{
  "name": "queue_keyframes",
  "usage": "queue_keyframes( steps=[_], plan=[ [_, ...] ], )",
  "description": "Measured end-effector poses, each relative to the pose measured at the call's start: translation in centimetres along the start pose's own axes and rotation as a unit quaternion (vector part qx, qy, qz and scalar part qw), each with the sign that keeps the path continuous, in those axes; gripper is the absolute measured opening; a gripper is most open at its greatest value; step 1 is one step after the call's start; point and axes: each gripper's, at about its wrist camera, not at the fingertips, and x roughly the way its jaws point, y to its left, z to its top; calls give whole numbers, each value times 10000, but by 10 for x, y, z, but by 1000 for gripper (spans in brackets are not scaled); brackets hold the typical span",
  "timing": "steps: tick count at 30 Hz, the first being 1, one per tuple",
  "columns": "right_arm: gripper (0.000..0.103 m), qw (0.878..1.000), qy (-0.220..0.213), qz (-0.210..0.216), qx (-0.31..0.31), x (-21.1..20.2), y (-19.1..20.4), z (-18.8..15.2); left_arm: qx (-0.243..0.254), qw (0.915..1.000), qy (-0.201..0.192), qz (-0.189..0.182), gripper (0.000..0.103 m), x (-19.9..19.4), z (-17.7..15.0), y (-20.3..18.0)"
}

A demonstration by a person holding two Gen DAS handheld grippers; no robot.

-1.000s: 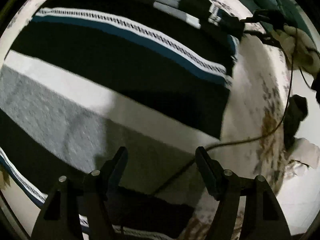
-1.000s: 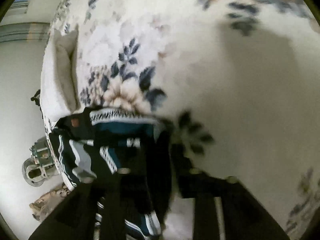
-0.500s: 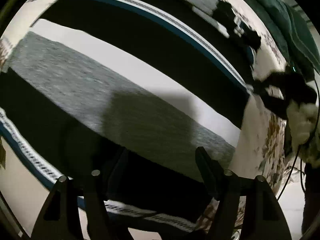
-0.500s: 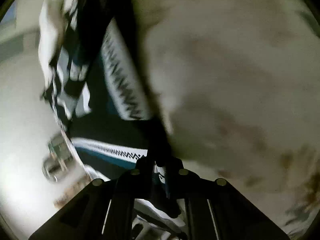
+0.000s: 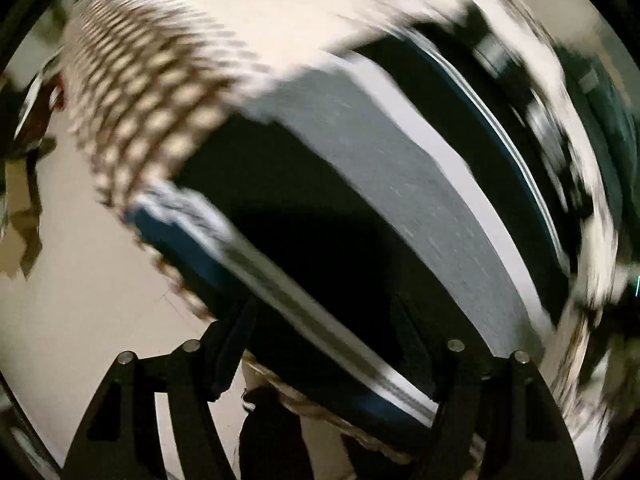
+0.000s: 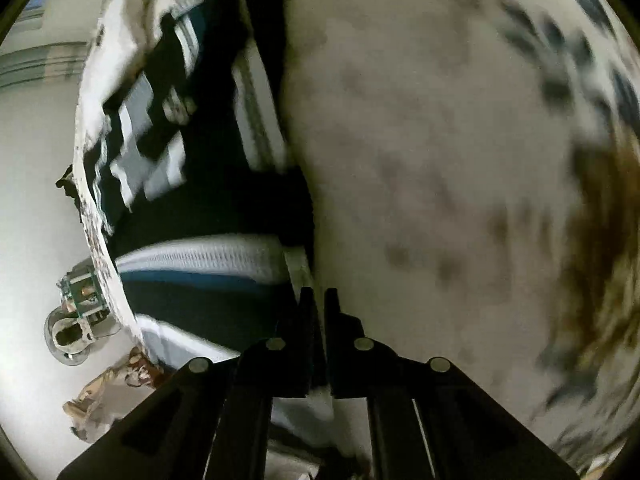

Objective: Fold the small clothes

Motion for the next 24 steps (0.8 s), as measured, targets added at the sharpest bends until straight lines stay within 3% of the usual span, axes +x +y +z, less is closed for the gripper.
queue_keyframes(
  steps=[2,7,9,10,11,14,15,16,21,24],
  plan=[
    [56,9998,129,68,163,9,-8,-38,-330,9994,-8,-66,68,6,16,32],
    [58,9974,482,10,542,38,-41,-126,-671,9965,117,-479,66,42,51,77],
    [58,9955,594,51,743,57,-55,-157,-504,9976,-56,-467,53,47,58,78],
    [58,9947,636,94,806,65,-60,-169,-333,9988,-145,-341,25,47,60,74],
    [58,9937,708,107,864,75,-64,-180,-176,9993,-210,-260,7,44,61,72],
    [57,9923,878,153,859,103,-63,-211,-13,9986,-403,-352,6,28,57,74],
    [52,9933,809,149,812,105,-60,-219,56,9982,-458,-374,6,21,54,74],
    [7,9944,774,-19,721,106,-55,-227,84,9979,-482,-419,6,15,51,75],
    [6,9929,721,-715,622,112,-44,-256,48,9972,-429,-614,6,11,54,89],
    [7,9906,885,-788,679,122,-45,-249,122,9979,-216,-604,7,26,60,84]
  ],
)
